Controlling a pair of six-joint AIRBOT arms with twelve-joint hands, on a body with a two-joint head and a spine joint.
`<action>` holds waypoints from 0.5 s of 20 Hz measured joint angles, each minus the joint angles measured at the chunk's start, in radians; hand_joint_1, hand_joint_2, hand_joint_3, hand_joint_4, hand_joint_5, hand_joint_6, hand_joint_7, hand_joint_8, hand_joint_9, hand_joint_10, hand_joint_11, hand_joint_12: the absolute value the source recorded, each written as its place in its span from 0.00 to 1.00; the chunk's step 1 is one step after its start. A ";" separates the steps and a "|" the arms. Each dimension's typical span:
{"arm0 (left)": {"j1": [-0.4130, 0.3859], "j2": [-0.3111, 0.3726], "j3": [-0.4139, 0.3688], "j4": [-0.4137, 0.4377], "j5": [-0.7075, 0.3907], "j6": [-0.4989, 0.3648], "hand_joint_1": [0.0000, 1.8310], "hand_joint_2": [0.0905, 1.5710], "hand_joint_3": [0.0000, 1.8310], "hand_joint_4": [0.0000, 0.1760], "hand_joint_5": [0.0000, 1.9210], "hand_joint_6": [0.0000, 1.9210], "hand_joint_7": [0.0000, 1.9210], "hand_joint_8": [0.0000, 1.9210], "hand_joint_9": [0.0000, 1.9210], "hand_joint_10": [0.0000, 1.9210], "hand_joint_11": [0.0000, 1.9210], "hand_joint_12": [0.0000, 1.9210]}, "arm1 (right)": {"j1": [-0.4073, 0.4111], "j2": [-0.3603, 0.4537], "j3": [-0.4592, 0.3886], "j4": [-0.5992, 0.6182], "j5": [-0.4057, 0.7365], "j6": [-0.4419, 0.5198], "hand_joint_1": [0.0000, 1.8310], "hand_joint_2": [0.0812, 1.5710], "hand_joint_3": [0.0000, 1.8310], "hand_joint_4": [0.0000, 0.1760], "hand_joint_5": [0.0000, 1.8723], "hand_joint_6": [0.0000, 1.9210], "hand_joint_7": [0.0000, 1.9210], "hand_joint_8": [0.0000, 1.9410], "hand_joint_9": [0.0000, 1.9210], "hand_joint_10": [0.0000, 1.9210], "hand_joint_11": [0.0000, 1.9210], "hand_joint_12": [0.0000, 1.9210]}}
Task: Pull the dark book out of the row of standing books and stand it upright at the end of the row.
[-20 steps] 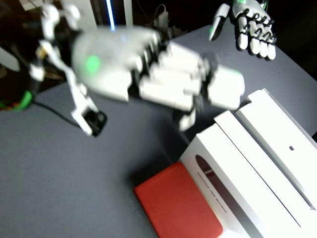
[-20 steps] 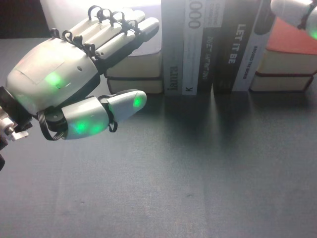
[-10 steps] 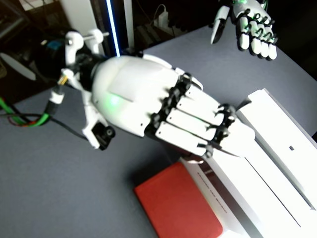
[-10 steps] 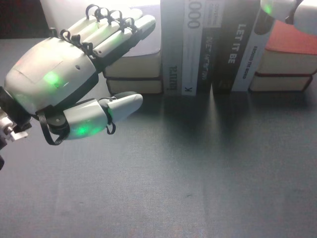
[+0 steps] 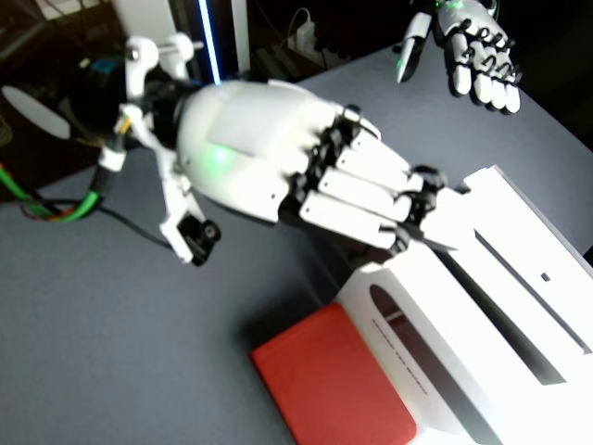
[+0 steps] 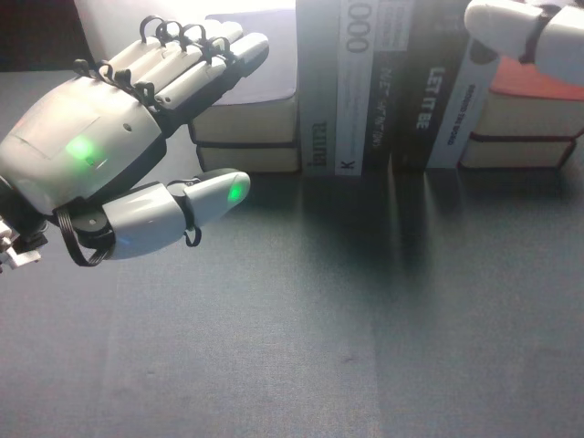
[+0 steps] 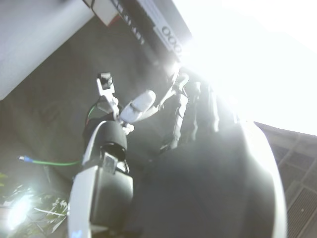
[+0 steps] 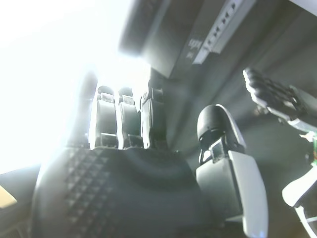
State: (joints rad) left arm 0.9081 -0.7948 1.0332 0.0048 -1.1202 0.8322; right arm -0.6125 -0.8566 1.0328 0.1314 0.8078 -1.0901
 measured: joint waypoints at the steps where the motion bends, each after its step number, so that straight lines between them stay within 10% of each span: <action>1: 0.000 0.000 0.000 0.000 -0.001 0.000 0.09 0.88 0.00 0.27 0.00 0.00 0.00 0.00 0.00 0.00 0.00 0.00 | -0.017 0.015 -0.021 -0.013 0.018 0.002 0.00 0.85 0.00 0.00 0.25 0.37 0.04 0.00 0.00 0.00 0.00 1.00; 10: 0.033 0.007 -0.008 -0.045 -0.035 0.000 0.13 0.88 0.00 0.22 0.01 0.00 0.00 0.00 0.00 0.00 0.00 0.00 | -0.203 0.125 -0.128 -0.162 0.180 0.202 0.00 0.86 0.00 0.00 0.36 0.16 0.08 0.00 0.00 0.00 0.00 1.00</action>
State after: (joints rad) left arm 0.9413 -0.7876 1.0252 -0.0402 -1.1549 0.8322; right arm -0.8154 -0.7319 0.9051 -0.0307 0.9874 -0.8879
